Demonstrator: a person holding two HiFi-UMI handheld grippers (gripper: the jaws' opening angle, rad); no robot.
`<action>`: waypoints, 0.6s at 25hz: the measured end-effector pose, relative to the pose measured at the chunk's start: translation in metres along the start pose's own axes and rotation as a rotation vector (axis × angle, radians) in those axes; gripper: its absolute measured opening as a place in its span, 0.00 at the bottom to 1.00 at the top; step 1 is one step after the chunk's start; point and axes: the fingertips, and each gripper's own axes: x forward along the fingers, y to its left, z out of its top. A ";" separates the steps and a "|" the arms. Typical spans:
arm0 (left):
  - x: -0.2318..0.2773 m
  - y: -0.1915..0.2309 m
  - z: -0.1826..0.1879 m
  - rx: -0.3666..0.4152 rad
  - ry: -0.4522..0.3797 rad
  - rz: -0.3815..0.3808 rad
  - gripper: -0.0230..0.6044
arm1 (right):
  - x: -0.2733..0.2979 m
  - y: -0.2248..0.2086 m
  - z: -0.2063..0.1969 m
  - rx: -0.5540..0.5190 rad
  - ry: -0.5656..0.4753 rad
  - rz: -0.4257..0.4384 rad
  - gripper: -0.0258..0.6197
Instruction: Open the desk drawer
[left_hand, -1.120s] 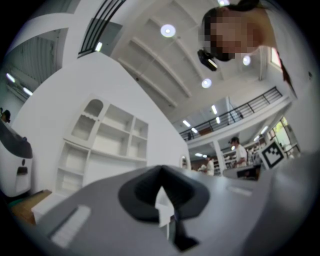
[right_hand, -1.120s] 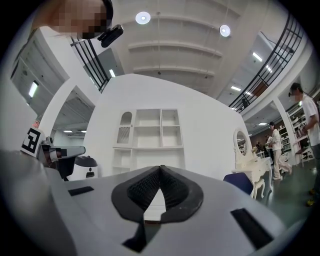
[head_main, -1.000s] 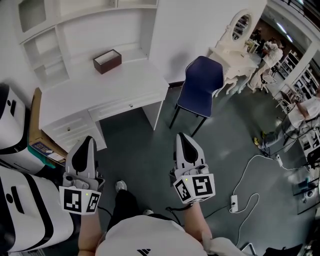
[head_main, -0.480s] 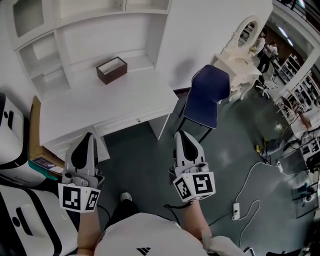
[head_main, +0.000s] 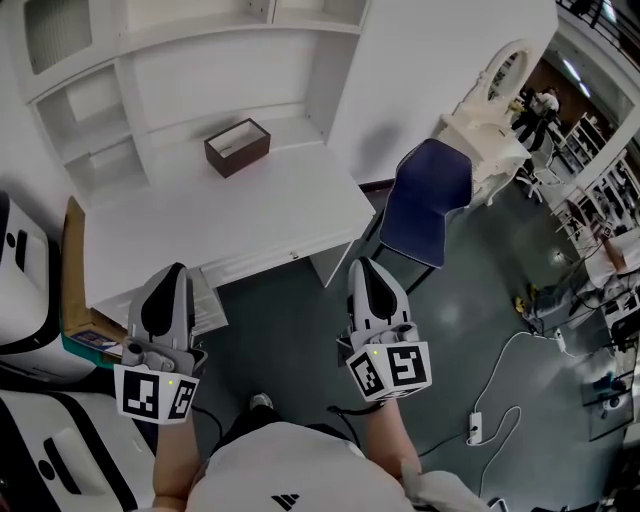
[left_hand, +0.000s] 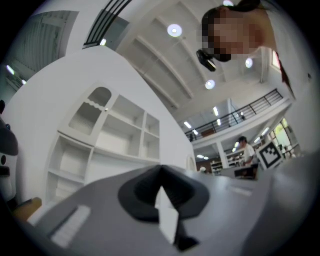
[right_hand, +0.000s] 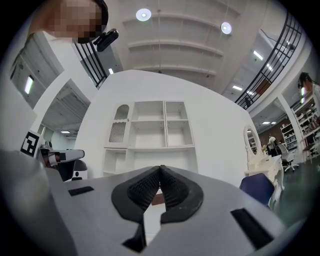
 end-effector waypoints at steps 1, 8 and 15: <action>0.002 0.005 -0.001 -0.001 0.001 -0.003 0.04 | 0.005 0.002 -0.001 0.000 0.000 -0.001 0.04; 0.018 0.032 -0.012 -0.023 -0.003 -0.008 0.04 | 0.028 0.014 -0.011 -0.015 0.020 0.000 0.04; 0.041 0.042 -0.027 -0.036 0.003 -0.011 0.04 | 0.049 0.002 -0.024 -0.015 0.052 -0.005 0.04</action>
